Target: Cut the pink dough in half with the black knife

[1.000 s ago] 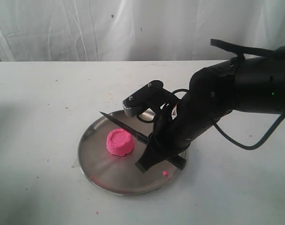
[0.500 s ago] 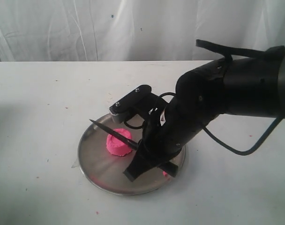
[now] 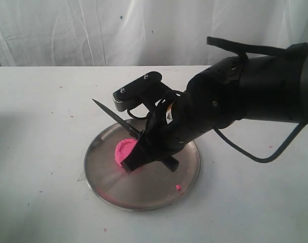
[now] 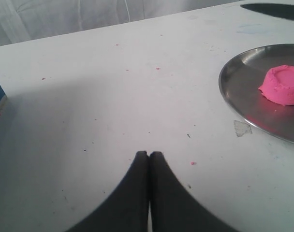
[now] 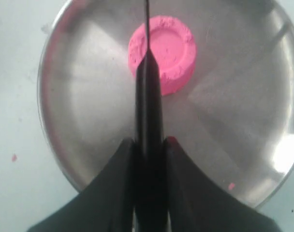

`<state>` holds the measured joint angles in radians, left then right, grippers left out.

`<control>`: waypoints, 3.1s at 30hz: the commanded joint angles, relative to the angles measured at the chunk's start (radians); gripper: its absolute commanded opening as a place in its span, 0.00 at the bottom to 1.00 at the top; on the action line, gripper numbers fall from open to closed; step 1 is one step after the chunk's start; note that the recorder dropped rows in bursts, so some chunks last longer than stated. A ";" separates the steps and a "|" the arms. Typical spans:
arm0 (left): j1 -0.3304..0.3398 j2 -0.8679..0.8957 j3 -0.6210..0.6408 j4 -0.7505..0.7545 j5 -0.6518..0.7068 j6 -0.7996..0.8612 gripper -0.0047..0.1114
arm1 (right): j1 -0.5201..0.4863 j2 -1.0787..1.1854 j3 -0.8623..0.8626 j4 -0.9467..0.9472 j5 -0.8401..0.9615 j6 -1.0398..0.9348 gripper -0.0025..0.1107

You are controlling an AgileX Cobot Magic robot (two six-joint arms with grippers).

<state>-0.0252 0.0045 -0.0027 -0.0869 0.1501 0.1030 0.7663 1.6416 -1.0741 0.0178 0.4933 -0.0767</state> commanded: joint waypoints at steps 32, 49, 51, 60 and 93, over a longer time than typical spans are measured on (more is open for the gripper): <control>0.001 -0.004 -0.134 -0.268 -0.041 -0.624 0.04 | 0.006 -0.121 0.206 0.008 -0.254 0.054 0.02; -0.046 0.334 -0.745 -0.465 0.910 0.121 0.04 | 0.006 -0.121 0.206 0.008 -0.256 0.054 0.02; -0.121 0.450 -0.792 -0.480 0.940 0.151 0.04 | 0.006 -0.121 0.206 0.008 -0.256 0.054 0.02; -0.216 1.006 -0.812 -0.689 0.748 0.518 0.04 | 0.006 -0.121 0.176 0.004 -0.112 0.031 0.02; -0.078 1.322 -0.682 -1.216 0.780 0.990 0.04 | 0.006 -0.003 -0.043 -0.067 0.260 -0.007 0.02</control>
<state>-0.1058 1.3272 -0.6812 -1.2491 0.9718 1.0961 0.7681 1.6163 -1.0910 -0.0380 0.7350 -0.0681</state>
